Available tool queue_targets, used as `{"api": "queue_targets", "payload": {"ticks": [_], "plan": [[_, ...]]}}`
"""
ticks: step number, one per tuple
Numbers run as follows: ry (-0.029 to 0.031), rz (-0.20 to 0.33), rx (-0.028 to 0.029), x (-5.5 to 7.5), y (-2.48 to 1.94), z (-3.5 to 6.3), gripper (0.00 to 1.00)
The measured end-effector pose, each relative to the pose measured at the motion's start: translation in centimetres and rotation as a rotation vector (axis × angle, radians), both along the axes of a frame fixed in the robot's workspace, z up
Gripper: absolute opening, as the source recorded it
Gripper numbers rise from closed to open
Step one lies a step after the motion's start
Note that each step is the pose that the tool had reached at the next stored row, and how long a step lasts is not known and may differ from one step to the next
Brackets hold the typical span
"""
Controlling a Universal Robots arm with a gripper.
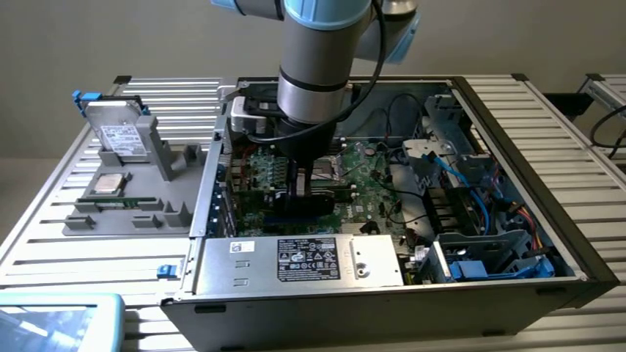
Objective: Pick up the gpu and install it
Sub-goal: 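Insert the gpu into the slot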
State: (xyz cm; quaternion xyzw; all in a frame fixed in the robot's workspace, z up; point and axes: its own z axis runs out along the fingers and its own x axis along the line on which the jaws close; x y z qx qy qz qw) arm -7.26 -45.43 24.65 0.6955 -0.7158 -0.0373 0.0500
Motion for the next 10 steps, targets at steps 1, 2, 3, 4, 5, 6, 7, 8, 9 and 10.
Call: {"api": "queue_targets", "payload": {"ticks": [1, 2, 3, 4, 5, 6, 7, 8, 9, 10], "plan": [[0.0000, 0.000, 0.0000, 0.00, 0.00, 0.00, 0.29], [0.0000, 0.000, -0.0002, 0.00, 0.00, 0.00, 0.29], [0.0000, 0.000, -0.0007, -0.01, 0.00, 0.00, 0.29], [0.0003, 0.000, -0.0013, -0.01, 0.00, -0.01, 0.29], [0.0008, 0.000, -0.0018, -0.04, 0.00, 0.00, 0.29], [0.0013, 0.000, -0.0022, -0.05, 0.00, 0.00, 0.29], [0.0020, 0.000, -0.0025, -0.05, 0.00, -0.01, 0.29], [0.0025, 0.000, -0.0031, -0.06, 0.00, -0.01, 0.29], [0.0031, 0.000, -0.0036, -0.07, 0.00, -0.03, 0.29], [0.0033, 0.000, -0.0037, -0.07, 0.00, -0.03, 0.29]]}}
